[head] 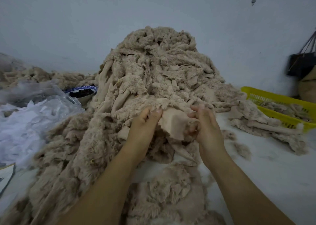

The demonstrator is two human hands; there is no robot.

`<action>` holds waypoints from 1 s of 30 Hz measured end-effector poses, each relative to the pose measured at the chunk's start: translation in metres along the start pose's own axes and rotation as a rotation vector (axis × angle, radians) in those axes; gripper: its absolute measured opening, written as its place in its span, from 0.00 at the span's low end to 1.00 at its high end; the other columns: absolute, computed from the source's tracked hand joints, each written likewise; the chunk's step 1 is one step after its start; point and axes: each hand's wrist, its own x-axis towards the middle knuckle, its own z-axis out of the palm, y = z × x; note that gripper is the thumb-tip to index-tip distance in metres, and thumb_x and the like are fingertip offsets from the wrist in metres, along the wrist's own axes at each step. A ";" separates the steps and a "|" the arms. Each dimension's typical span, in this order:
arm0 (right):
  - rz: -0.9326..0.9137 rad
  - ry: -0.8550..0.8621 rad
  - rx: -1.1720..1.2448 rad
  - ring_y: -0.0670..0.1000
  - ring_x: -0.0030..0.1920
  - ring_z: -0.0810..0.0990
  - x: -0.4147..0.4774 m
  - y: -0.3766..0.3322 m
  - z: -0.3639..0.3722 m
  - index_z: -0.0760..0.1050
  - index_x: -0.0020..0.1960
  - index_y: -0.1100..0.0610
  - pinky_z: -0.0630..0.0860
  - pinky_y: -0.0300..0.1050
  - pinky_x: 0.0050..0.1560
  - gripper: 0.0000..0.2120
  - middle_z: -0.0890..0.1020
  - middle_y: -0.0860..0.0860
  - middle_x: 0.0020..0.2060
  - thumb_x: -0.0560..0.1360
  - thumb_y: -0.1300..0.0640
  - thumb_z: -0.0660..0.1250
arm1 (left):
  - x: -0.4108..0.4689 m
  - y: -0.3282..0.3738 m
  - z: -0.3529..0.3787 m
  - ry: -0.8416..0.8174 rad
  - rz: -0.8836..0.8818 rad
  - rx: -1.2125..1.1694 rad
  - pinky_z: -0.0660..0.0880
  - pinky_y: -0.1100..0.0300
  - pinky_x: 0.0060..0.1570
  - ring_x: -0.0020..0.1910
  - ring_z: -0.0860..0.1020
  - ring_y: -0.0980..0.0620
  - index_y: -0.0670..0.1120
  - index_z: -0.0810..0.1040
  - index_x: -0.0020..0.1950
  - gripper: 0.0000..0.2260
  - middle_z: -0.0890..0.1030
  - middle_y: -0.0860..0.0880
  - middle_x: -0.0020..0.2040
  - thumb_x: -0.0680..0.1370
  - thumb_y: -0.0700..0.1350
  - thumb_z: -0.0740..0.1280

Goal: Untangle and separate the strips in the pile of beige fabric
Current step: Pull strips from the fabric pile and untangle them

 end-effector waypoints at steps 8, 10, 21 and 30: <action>0.074 -0.209 -0.142 0.41 0.35 0.81 -0.006 0.005 0.008 0.73 0.63 0.41 0.77 0.33 0.35 0.12 0.79 0.46 0.57 0.80 0.46 0.64 | 0.001 0.001 -0.002 -0.084 -0.200 -0.255 0.80 0.61 0.41 0.46 0.84 0.53 0.48 0.79 0.59 0.10 0.86 0.49 0.50 0.83 0.40 0.60; 0.094 -0.238 -0.146 0.34 0.46 0.81 -0.006 0.004 0.006 0.72 0.62 0.38 0.78 0.30 0.43 0.13 0.77 0.42 0.61 0.79 0.45 0.65 | 0.001 0.003 -0.004 -0.068 -0.276 -0.376 0.79 0.57 0.44 0.45 0.82 0.51 0.45 0.73 0.67 0.15 0.85 0.46 0.49 0.80 0.41 0.63; 0.133 -0.373 -0.243 0.51 0.46 0.84 -0.005 0.021 0.007 0.81 0.45 0.40 0.81 0.49 0.44 0.04 0.85 0.47 0.44 0.77 0.47 0.67 | 0.000 -0.005 0.005 -0.178 -0.139 -0.129 0.79 0.62 0.45 0.48 0.84 0.51 0.49 0.85 0.50 0.10 0.86 0.46 0.48 0.79 0.52 0.67; 0.169 0.014 0.114 0.48 0.51 0.85 0.012 0.009 -0.015 0.75 0.57 0.54 0.81 0.42 0.50 0.18 0.83 0.49 0.52 0.78 0.41 0.65 | 0.005 -0.020 -0.002 0.117 -0.106 0.083 0.77 0.61 0.54 0.53 0.82 0.57 0.57 0.84 0.46 0.09 0.85 0.55 0.50 0.80 0.52 0.64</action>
